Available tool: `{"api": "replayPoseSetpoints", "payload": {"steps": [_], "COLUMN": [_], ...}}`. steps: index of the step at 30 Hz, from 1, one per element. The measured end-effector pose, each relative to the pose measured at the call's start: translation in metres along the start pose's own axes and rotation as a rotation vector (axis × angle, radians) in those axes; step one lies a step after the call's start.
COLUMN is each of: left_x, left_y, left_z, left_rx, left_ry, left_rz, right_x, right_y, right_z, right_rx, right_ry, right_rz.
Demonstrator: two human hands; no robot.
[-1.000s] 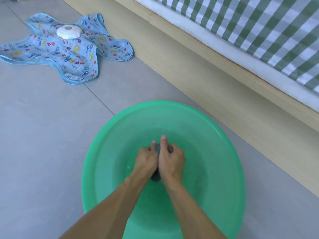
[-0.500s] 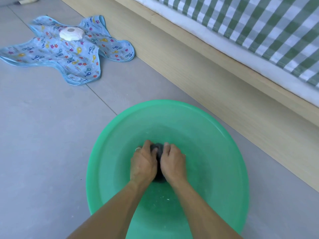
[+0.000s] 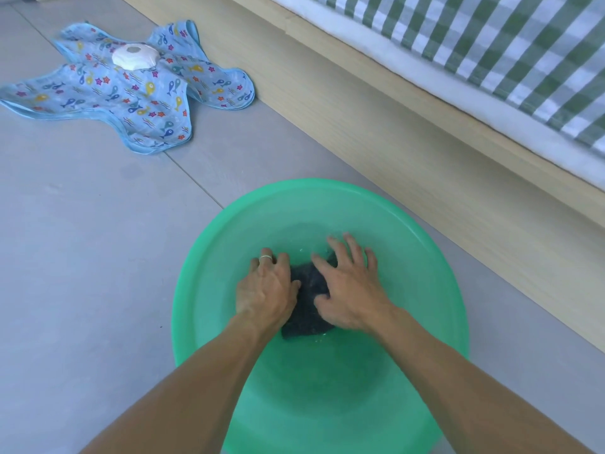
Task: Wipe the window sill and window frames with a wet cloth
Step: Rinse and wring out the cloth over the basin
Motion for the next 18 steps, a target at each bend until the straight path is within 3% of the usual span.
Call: {"api": "replayPoseSetpoints", "payload": {"steps": [3, 5, 9, 11, 13, 16, 18], "left_x": [-0.001, -0.005, -0.016, -0.016, -0.012, -0.002, 0.005], "left_y": [-0.006, -0.012, -0.023, -0.031, -0.029, -0.022, -0.02], "left_z": [-0.001, -0.008, -0.014, -0.011, -0.009, -0.011, -0.01], "left_rx": [-0.091, -0.214, -0.69, -0.792, -0.916, -0.992, -0.868], "left_ry": [-0.022, 0.024, 0.16, 0.154, 0.141, 0.214, 0.286], "left_rz": [-0.065, -0.144, -0.222, -0.245, -0.187, -0.079, -0.061], "right_x": [-0.012, -0.012, -0.006, -0.008, -0.014, -0.025, -0.033], "right_y": [0.018, 0.008, -0.029, -0.033, -0.019, -0.011, -0.006], "right_z": [0.004, 0.02, 0.021, 0.009, -0.006, 0.006, 0.029], "right_rx": [-0.24, -0.119, 0.736, 1.174, 1.407, 1.247, 0.699], "right_ry": [-0.13, -0.255, -0.162, -0.062, 0.091, 0.043, -0.043], "right_rz": [0.146, 0.095, -0.029, -0.091, -0.103, -0.003, 0.099]}}
Point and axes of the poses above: each hand's wrist, its own x-axis towards the middle knuckle, its own z-axis out of the back of the hand, y = z × x, the point moved 10 cm from there along x, towards the middle knuckle, and after that the axes turned 7 degrees about y, right-handed, at the moved point
